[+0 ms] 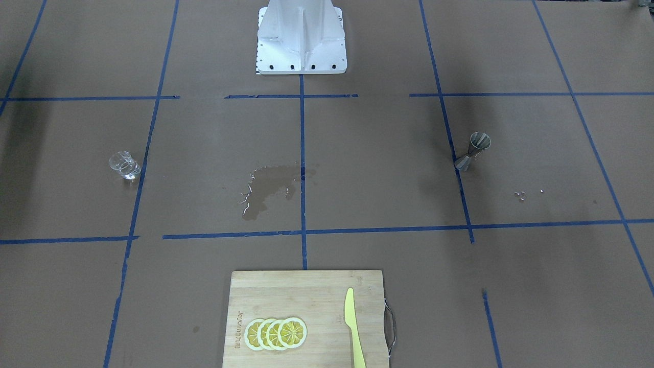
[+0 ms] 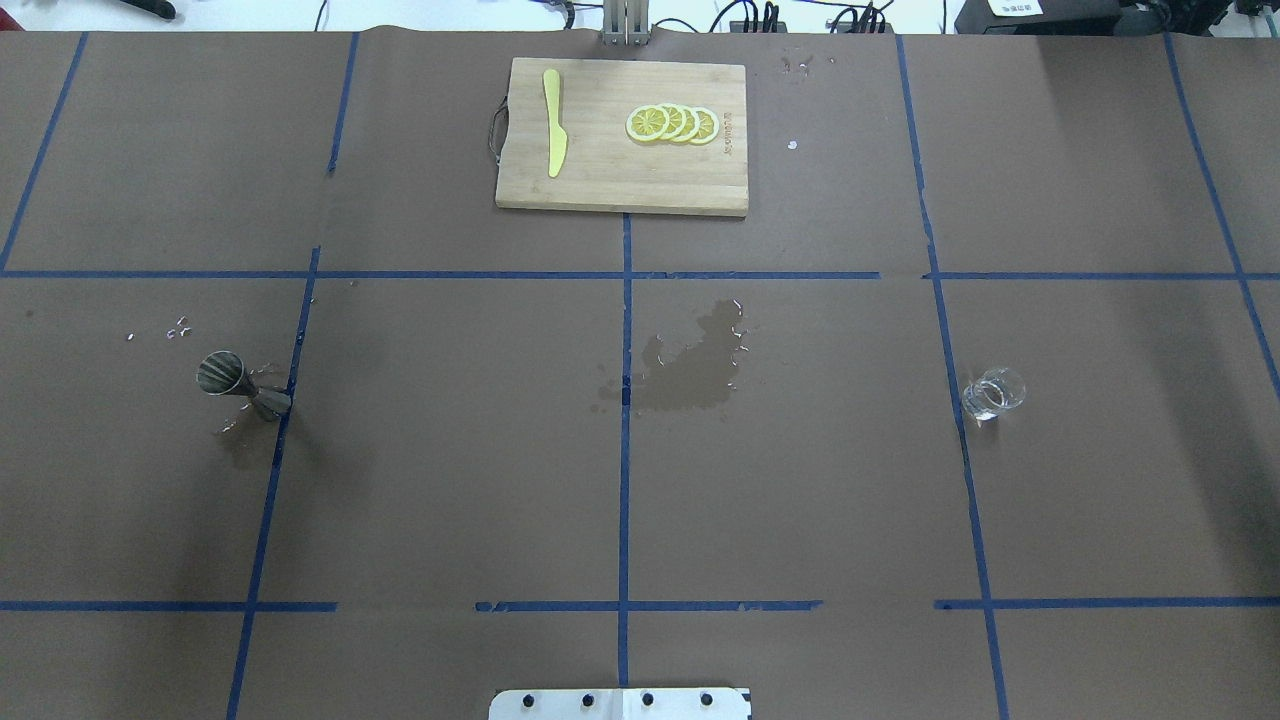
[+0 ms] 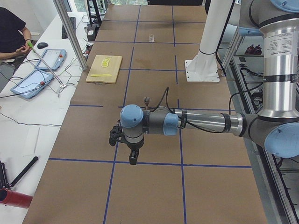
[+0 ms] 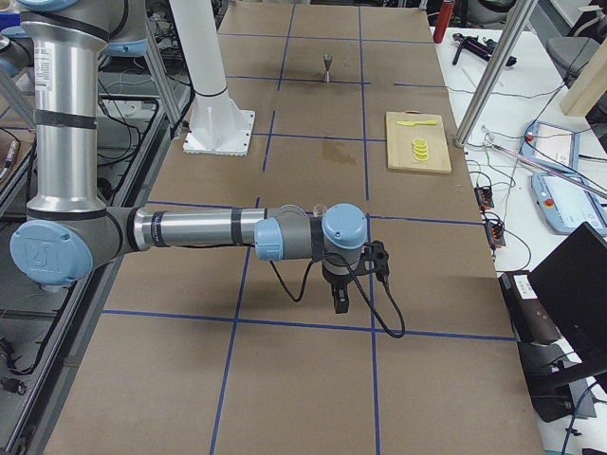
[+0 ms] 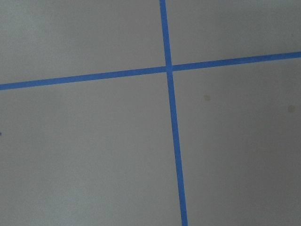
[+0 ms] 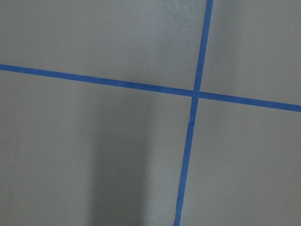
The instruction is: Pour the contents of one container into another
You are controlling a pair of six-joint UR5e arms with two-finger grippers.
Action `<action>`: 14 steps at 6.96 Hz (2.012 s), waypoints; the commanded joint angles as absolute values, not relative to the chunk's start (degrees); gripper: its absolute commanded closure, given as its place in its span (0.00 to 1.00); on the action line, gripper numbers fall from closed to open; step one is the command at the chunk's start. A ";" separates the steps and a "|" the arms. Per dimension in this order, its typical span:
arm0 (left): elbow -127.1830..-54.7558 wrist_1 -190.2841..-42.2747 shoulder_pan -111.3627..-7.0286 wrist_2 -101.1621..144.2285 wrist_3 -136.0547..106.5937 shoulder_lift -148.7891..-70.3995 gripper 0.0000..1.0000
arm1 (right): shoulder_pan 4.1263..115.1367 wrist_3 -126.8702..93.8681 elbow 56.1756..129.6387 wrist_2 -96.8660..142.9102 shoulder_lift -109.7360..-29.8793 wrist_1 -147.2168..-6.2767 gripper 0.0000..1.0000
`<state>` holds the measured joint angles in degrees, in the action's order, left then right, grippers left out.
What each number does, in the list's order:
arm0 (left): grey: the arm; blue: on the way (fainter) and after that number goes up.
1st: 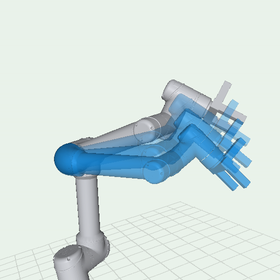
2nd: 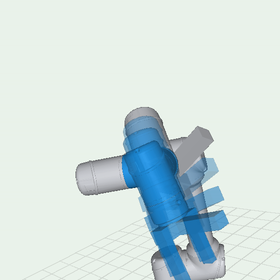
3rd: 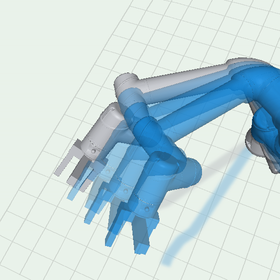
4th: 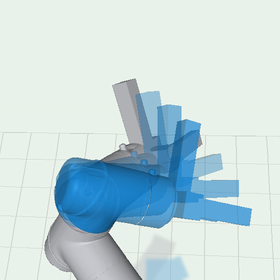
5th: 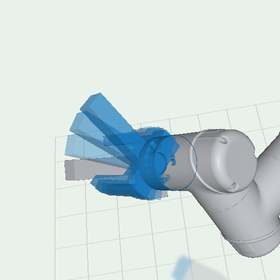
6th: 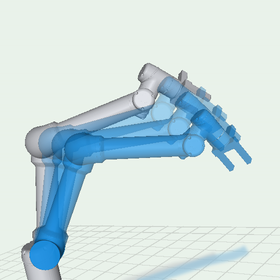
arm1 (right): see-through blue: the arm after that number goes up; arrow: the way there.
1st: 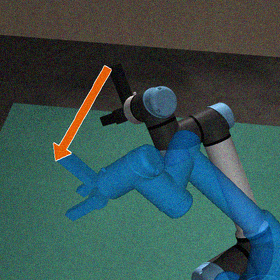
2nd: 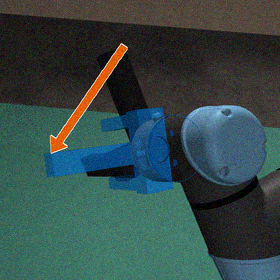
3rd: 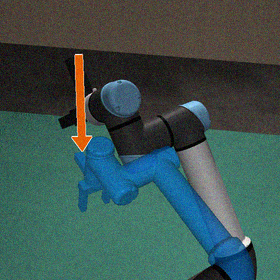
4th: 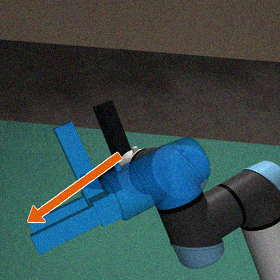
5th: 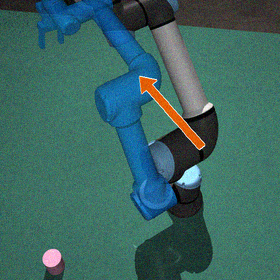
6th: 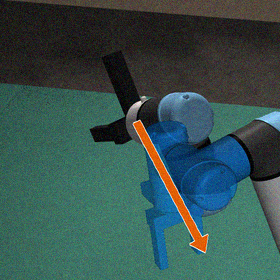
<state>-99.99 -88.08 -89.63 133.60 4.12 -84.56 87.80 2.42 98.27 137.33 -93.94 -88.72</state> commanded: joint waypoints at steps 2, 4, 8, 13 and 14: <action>-100.81 -86.92 -89.82 133.51 4.04 -86.13 0.00 | 87.80 2.37 98.35 137.20 -93.87 -88.59 0.00; -104.39 -86.84 -89.83 133.33 3.26 -85.43 0.00 | 87.72 2.29 98.35 137.20 -93.61 -88.51 0.00; -104.85 -88.24 -89.47 137.43 3.34 -85.61 0.00 | 87.63 2.29 98.53 137.29 -93.60 -88.42 0.00; -104.94 -112.05 -77.93 139.14 -15.96 -85.87 0.00 | 86.48 2.20 98.96 137.81 -93.60 -87.10 0.00; -104.85 -122.15 -73.78 138.96 -29.05 -85.87 0.00 | 86.40 2.20 98.79 137.46 -93.52 -87.10 0.00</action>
<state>-104.84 -111.02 -78.80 139.22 -14.85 -85.85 86.48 2.17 98.90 137.61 -93.55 -87.28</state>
